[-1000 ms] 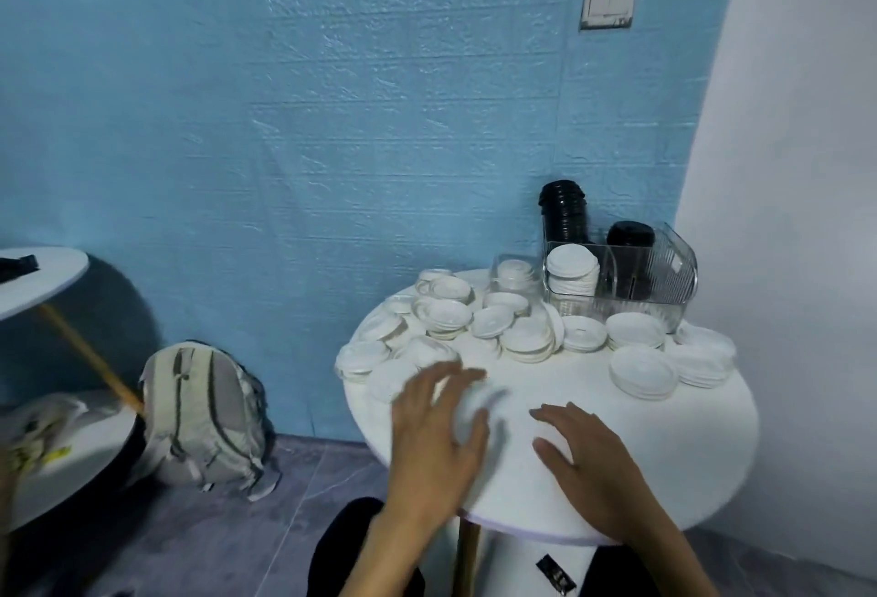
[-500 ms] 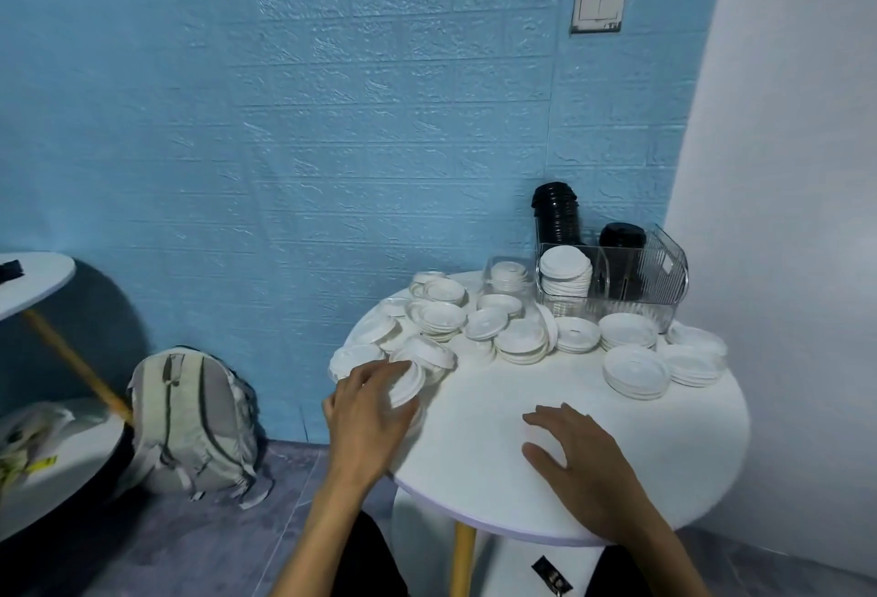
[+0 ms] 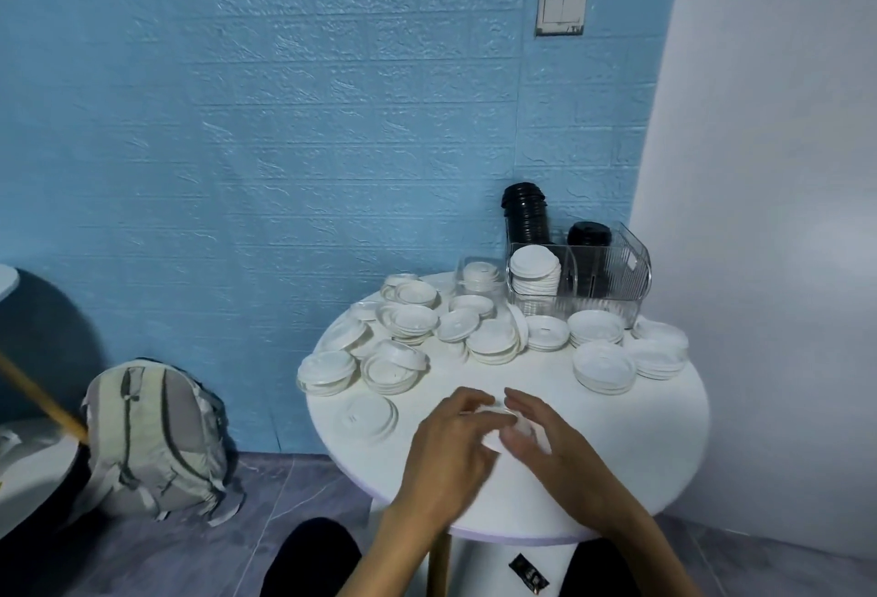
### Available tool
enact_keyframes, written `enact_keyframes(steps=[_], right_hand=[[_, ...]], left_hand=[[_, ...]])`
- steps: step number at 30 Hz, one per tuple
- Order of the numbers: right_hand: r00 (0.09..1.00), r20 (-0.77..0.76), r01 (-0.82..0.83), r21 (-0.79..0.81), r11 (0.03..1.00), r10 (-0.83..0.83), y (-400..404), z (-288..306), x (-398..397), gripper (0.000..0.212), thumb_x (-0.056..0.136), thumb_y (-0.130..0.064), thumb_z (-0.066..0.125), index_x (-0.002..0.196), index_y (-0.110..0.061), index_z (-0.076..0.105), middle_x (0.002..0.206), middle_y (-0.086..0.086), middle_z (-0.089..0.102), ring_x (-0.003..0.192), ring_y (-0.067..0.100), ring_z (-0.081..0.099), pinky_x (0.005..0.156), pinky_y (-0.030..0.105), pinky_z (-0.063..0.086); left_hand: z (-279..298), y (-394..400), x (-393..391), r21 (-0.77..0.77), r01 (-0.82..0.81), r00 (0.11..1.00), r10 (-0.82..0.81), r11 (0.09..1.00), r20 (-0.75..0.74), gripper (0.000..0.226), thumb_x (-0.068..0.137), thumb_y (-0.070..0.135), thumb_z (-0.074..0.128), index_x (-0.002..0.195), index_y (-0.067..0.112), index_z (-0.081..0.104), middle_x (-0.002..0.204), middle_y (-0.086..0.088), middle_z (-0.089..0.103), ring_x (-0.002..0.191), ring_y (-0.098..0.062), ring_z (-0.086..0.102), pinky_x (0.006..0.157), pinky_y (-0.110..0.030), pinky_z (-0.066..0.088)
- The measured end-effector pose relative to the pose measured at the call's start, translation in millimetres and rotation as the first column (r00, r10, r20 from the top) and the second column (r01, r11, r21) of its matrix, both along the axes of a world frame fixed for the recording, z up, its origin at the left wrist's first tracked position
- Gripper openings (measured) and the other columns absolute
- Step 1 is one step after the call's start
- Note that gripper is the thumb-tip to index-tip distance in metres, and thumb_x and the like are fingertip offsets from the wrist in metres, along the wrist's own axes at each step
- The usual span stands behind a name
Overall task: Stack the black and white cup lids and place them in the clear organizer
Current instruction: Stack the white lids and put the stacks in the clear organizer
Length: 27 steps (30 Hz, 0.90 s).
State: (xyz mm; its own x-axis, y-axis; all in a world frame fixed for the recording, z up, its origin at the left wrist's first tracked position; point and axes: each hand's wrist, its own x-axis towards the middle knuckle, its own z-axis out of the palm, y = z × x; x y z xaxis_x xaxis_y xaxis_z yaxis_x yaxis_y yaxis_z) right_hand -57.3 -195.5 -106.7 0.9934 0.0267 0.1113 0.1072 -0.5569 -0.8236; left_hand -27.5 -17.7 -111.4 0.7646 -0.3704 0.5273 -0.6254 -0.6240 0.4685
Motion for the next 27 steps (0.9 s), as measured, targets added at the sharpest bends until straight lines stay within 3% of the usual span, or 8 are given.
enact_keyframes(steps=[3, 8, 10, 13, 16, 19, 23, 27], right_hand=[[0.999, 0.025, -0.028, -0.115, 0.993, 0.032, -0.3, -2.2, 0.8, 0.074, 0.065, -0.076, 0.064, 0.133, -0.052, 0.045, 0.135, -0.027, 0.054, 0.127, -0.004, 0.05, 0.109, 0.023, 0.038], [0.999, 0.041, -0.015, -0.189, 0.982, 0.023, -2.1, -3.3, 5.0, 0.091, 0.059, -0.088, 0.062, 0.137, -0.042, 0.048, 0.135, -0.029, 0.051, 0.127, -0.005, 0.049, 0.111, 0.027, 0.038], [0.998, 0.056, -0.026, -0.253, 0.967, 0.042, -1.7, -5.6, 5.2, 0.098, 0.062, -0.093, 0.055, 0.144, -0.042, 0.042, 0.138, -0.033, 0.042, 0.131, -0.005, 0.044, 0.109, 0.018, 0.033], [0.997, 0.053, -0.032, -0.374, 0.927, 0.055, 5.0, -7.2, 5.2, 0.089, 0.084, -0.072, 0.059, 0.157, -0.035, 0.023, 0.154, -0.026, 0.028, 0.145, 0.0, 0.03, 0.113, 0.018, 0.024], [0.998, 0.015, -0.052, -0.391, 0.919, 0.063, 7.4, -5.0, 7.1, 0.09, 0.089, -0.065, 0.06, 0.16, -0.036, 0.012, 0.162, -0.022, 0.021, 0.15, 0.003, 0.022, 0.12, 0.024, 0.02], [0.997, -0.015, -0.078, -0.295, 0.952, 0.077, 3.8, -1.6, 11.7, 0.097, 0.077, -0.064, 0.075, 0.154, -0.045, 0.02, 0.151, -0.033, 0.035, 0.14, -0.005, 0.035, 0.112, 0.018, 0.028], [0.995, -0.013, -0.096, -0.23, 0.968, 0.096, 2.5, -0.1, 13.3, 0.104, 0.066, -0.064, 0.084, 0.151, -0.045, 0.028, 0.142, -0.037, 0.043, 0.135, -0.01, 0.039, 0.105, 0.012, 0.026], [0.995, 0.01, -0.096, -0.246, 0.965, 0.101, 3.5, -0.9, 11.4, 0.11, 0.064, -0.065, 0.084, 0.154, -0.044, 0.025, 0.146, -0.035, 0.039, 0.135, -0.008, 0.036, 0.107, 0.014, 0.025]], left_hand=[[0.4, -1.2, 1.9, 0.035, 0.074, 0.989, -0.069, 0.997, -0.131, 0.051, 0.08, 0.013, 0.065, 0.122, 0.041, 0.071, 0.123, 0.019, 0.061, 0.111, -0.001, 0.058, 0.092, -0.016, 0.045], [17.7, 22.8, -5.4, -0.109, 0.211, 0.953, -0.229, 0.971, -0.2, 0.055, 0.082, 0.026, 0.075, 0.131, 0.045, 0.061, 0.13, 0.027, 0.061, 0.125, 0.005, 0.052, 0.108, -0.021, 0.04], [18.2, 46.7, -2.9, -0.164, 0.098, 0.991, -0.112, 0.982, -0.078, 0.054, 0.077, 0.034, 0.078, 0.126, 0.047, 0.062, 0.13, 0.029, 0.06, 0.129, 0.002, 0.05, 0.113, -0.035, 0.039], [10.6, 88.6, 5.3, -0.216, -0.236, 0.965, 0.255, 0.948, 0.066, 0.056, 0.07, 0.056, 0.069, 0.124, 0.041, 0.065, 0.128, 0.018, 0.06, 0.125, -0.013, 0.055, 0.106, -0.05, 0.042], [3.6, 118.8, 9.5, -0.112, -0.431, 0.902, 0.427, 0.895, -0.058, 0.078, 0.064, 0.075, 0.063, 0.133, 0.038, 0.059, 0.132, 0.008, 0.054, 0.125, -0.022, 0.052, 0.106, -0.048, 0.04], [-3.9, 123.8, 8.4, -0.109, -0.362, 0.924, 0.341, 0.926, -0.171, 0.083, 0.065, 0.064, 0.084, 0.138, 0.04, 0.053, 0.138, 0.011, 0.051, 0.129, -0.017, 0.051, 0.102, -0.033, 0.043], [-14.2, 115.8, 10.7, -0.082, -0.362, 0.925, 0.347, 0.929, -0.152, 0.071, 0.068, 0.052, 0.089, 0.132, 0.04, 0.061, 0.136, 0.016, 0.057, 0.126, -0.015, 0.053, 0.098, -0.026, 0.039], [-15.1, 111.4, 13.7, -0.089, -0.397, 0.91, 0.379, 0.914, -0.167, 0.043, 0.068, 0.052, 0.088, 0.107, 0.044, 0.071, 0.122, 0.023, 0.064, 0.115, -0.01, 0.059, 0.091, -0.022, 0.04]])
